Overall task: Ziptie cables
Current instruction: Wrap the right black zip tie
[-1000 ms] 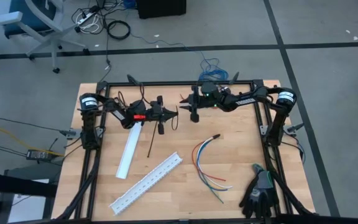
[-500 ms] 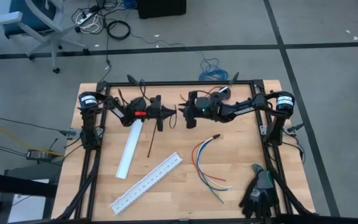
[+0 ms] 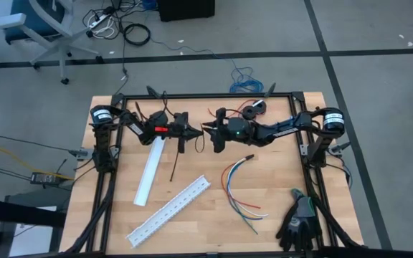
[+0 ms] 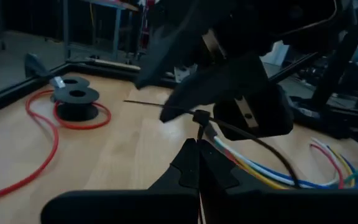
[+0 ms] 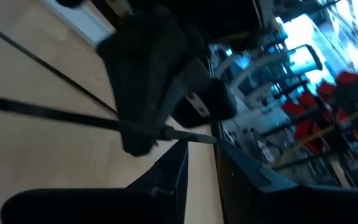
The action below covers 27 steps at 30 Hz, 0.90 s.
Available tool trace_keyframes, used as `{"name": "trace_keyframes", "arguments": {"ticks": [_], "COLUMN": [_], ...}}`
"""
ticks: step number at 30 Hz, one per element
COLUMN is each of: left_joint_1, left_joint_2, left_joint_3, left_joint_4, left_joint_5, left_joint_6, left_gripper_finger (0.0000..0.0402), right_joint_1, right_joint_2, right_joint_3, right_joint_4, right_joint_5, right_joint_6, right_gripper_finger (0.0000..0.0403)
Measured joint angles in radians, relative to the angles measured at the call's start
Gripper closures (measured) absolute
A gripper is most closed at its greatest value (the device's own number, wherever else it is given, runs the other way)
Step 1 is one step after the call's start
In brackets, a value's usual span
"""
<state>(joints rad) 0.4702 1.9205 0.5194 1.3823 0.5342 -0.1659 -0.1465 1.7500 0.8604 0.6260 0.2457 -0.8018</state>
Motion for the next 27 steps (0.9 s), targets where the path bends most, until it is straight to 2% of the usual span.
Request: {"name": "trace_keyframes", "arguments": {"ticks": [8, 27], "left_joint_1": [-0.001, -0.001], "left_joint_2": [0.001, 0.001], "left_joint_3": [0.000, 0.000], "left_joint_4": [0.066, 0.055], "left_joint_5": [0.037, 0.048], "left_joint_6": [-0.029, -0.051], "left_gripper_finger": [0.0401, 0.0401], "right_joint_1": [0.015, 0.026], "right_joint_2": [-0.001, 0.000], "right_joint_3": [0.000, 0.000], "right_joint_4": [-0.056, 0.007], "right_joint_5": [0.024, 0.091], "right_joint_6": [-0.056, -0.105], "right_gripper_finger": [0.0330, 0.0330]}}
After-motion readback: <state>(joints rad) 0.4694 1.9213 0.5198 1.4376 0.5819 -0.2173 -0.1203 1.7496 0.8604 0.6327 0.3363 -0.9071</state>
